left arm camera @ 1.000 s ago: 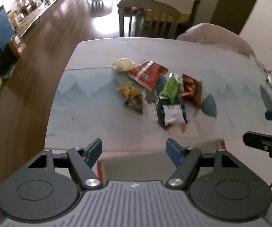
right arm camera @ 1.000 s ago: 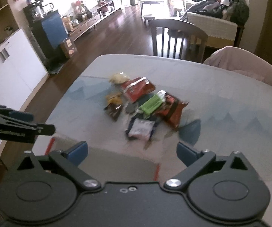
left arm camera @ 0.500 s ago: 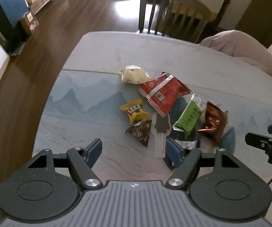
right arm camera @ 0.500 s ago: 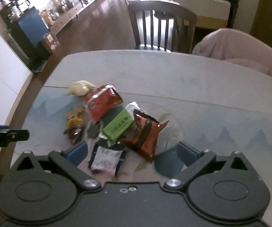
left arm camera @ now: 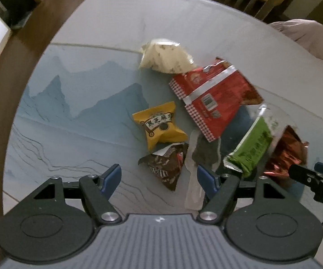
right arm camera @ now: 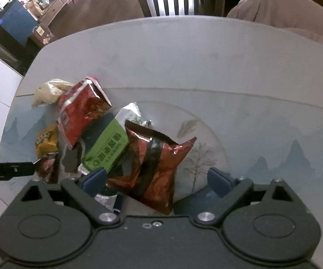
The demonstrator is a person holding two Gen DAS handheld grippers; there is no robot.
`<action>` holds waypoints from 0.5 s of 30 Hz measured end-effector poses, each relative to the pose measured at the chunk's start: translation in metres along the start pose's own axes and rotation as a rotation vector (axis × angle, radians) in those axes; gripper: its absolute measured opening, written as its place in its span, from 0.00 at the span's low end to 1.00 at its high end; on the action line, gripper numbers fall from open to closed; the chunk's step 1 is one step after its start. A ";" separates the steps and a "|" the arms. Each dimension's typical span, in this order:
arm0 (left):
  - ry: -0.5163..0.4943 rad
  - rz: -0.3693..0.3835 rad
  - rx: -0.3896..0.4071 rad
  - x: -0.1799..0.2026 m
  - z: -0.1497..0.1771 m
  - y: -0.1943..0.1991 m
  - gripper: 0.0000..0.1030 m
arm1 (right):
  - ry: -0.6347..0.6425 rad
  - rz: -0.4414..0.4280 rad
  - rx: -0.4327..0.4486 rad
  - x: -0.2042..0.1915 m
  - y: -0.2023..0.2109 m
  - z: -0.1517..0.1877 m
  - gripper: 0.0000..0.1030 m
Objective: Organize snacks
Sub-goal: 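Grasp brown-silver wrapped candy with left tool while right tool grasps red-orange chip bag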
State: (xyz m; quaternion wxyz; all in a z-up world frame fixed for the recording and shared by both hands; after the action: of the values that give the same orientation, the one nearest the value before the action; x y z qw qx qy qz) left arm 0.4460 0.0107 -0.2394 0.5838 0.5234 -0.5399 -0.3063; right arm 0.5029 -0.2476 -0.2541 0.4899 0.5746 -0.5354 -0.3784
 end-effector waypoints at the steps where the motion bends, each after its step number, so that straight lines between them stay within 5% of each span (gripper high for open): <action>1: 0.011 0.001 -0.007 -0.002 -0.001 -0.005 0.72 | -0.002 -0.004 -0.005 -0.001 -0.005 0.000 0.91; 10: 0.041 0.018 -0.056 -0.010 -0.002 -0.039 0.70 | 0.011 -0.025 -0.039 -0.009 -0.022 0.003 0.78; 15: 0.040 0.027 -0.057 -0.011 -0.003 -0.043 0.53 | 0.012 -0.030 -0.048 -0.009 -0.027 0.003 0.63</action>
State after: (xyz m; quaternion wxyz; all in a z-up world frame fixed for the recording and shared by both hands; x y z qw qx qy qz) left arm 0.4554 0.0099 -0.2833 0.6134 0.5051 -0.5261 -0.3031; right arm 0.5049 -0.2405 -0.2816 0.5012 0.5729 -0.5145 -0.3948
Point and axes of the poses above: each gripper's, at about its wrist camera, not at the fingertips, and y roughly against the way its jaws point, x to its right, z to its underside, the point moved 7 cm from there along -y, roughly the way its jaws point, and after that the axes turned 15 degrees about z, right-handed, at the moved point
